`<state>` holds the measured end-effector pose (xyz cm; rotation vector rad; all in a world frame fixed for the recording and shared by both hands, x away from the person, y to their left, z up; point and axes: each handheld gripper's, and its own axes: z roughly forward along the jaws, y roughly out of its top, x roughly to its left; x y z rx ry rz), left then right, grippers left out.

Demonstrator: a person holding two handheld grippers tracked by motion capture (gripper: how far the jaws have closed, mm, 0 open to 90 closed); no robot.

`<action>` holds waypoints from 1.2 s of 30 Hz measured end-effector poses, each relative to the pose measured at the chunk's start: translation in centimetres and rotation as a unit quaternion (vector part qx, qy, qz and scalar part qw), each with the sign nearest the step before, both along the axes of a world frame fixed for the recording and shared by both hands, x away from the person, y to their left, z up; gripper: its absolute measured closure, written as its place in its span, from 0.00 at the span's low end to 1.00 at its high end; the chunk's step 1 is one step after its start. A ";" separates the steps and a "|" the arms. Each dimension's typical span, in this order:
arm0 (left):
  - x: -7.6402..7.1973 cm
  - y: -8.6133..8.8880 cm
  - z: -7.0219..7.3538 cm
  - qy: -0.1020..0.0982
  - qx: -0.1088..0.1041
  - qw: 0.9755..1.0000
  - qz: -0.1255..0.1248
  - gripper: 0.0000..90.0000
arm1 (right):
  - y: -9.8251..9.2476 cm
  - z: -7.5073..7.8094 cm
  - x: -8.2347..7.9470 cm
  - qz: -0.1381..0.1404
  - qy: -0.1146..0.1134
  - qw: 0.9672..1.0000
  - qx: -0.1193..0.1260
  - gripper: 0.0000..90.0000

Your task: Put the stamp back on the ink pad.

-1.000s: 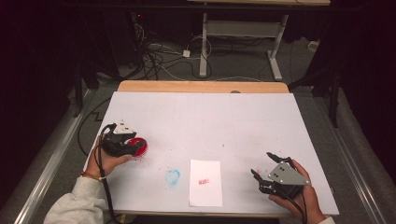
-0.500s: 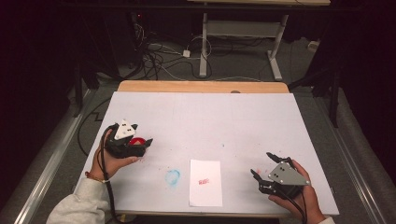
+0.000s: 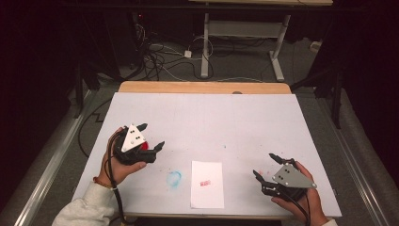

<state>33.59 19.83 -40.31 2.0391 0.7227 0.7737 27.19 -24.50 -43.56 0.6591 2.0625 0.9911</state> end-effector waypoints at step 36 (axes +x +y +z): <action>-3.5 -1.5 -3.2 -0.032 0.033 0.998 -0.032 0.19 | -0.1 -0.2 -0.5 -0.002 0.001 1.000 0.016 0.22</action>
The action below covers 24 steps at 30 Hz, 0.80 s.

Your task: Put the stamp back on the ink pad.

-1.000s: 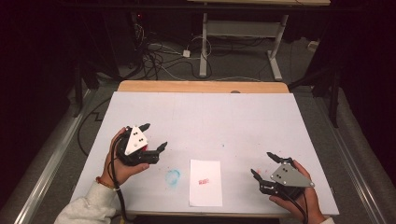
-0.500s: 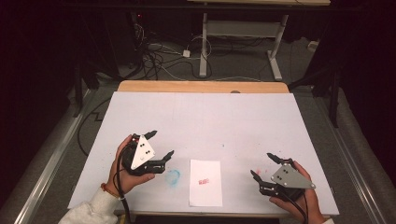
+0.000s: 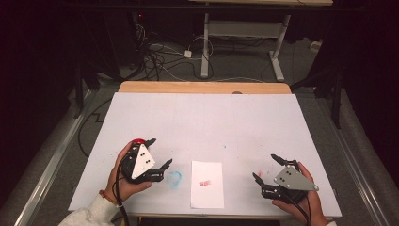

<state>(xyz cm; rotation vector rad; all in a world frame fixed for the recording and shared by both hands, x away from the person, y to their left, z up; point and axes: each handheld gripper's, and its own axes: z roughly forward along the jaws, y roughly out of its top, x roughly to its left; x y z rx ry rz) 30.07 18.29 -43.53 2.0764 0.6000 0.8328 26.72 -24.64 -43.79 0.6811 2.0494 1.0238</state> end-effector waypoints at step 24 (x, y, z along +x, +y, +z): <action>-1.2 2.6 -3.4 0.064 0.021 0.998 0.017 0.18 | -0.3 -0.2 0.2 -0.002 0.001 1.000 -0.002 0.20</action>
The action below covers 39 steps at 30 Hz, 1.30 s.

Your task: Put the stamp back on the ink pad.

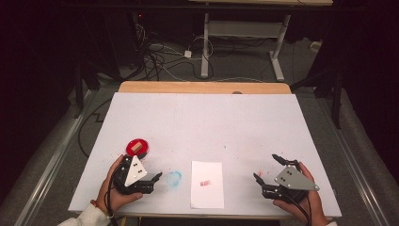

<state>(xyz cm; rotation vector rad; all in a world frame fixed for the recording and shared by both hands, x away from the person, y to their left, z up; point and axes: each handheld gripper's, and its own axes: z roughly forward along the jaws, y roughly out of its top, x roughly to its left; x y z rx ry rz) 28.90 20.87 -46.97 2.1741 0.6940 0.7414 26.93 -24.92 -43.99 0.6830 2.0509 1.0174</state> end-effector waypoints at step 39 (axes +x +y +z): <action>-0.6 0.2 0.7 -0.005 -0.011 1.000 -0.005 0.18 | 0.1 0.4 -0.3 -0.005 -0.013 1.000 -0.006 0.21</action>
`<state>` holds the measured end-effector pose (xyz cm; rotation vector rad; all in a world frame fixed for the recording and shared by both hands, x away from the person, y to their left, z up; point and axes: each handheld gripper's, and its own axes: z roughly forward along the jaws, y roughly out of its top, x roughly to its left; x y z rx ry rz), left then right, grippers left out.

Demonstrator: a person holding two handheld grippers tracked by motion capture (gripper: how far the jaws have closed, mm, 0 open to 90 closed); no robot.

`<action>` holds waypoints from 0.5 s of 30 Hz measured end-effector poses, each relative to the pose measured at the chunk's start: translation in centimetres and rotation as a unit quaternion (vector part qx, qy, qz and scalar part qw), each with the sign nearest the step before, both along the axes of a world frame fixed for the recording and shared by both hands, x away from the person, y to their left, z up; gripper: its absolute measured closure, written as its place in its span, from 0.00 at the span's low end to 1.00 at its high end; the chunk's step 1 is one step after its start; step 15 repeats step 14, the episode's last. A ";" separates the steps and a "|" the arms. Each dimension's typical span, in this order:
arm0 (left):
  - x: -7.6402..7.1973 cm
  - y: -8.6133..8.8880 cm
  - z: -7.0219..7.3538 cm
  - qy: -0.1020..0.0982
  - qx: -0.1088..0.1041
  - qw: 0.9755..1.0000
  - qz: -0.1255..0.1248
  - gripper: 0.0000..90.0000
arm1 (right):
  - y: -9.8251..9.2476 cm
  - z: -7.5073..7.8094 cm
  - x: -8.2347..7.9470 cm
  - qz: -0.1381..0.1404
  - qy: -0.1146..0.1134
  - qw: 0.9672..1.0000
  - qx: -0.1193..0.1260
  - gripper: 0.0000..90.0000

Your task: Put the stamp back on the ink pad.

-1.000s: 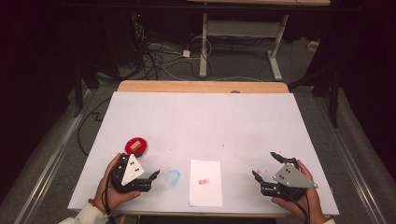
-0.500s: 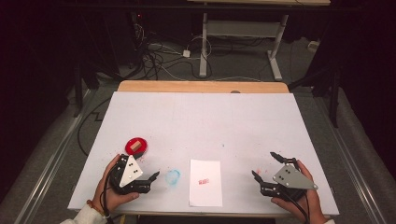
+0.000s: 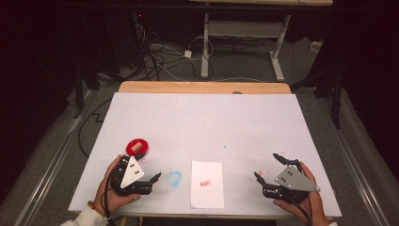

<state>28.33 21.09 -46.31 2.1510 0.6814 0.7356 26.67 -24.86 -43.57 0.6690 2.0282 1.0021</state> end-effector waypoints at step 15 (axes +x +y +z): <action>0.5 -0.5 0.0 0.006 -0.003 1.000 -0.004 0.18 | -0.5 -0.1 0.2 -0.006 0.004 1.000 0.008 0.21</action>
